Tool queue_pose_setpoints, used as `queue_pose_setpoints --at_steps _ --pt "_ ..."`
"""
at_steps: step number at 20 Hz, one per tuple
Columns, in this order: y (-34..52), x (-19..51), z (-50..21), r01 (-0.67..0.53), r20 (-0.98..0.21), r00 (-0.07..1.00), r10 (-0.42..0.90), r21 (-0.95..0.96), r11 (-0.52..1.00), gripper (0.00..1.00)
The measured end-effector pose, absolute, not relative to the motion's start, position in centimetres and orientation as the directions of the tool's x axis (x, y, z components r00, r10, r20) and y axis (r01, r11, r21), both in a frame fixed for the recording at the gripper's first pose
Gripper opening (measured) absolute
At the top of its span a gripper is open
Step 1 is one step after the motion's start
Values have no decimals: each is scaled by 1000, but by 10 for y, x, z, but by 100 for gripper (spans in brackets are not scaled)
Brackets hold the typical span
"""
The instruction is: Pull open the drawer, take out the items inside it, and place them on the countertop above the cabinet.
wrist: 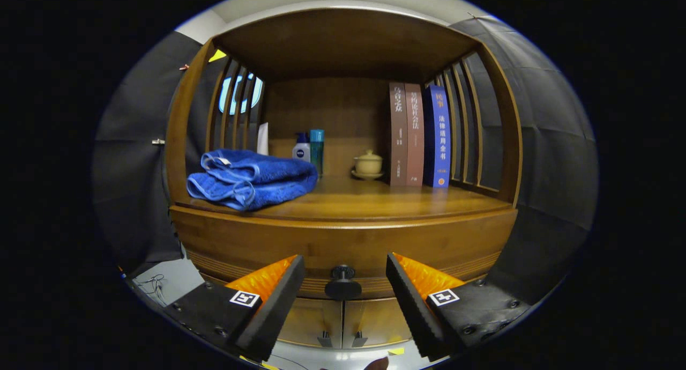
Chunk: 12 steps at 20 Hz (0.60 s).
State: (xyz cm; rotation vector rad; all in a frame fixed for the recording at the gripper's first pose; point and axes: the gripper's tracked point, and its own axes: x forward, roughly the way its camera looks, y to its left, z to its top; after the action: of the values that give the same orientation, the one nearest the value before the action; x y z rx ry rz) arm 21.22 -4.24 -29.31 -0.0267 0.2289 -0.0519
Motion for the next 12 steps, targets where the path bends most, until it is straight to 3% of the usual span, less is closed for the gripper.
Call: queue_pose_setpoints --at_steps 2,6,10,12 --pt "-44 215 -306 58 -249 966 -62 -24 998 98" --pt "-41 226 -331 54 -305 951 -51 4 999 77" --pt "-40 227 -328 57 -299 953 -50 13 998 48" --pt "-40 229 -330 52 -294 955 -47 10 999 42"
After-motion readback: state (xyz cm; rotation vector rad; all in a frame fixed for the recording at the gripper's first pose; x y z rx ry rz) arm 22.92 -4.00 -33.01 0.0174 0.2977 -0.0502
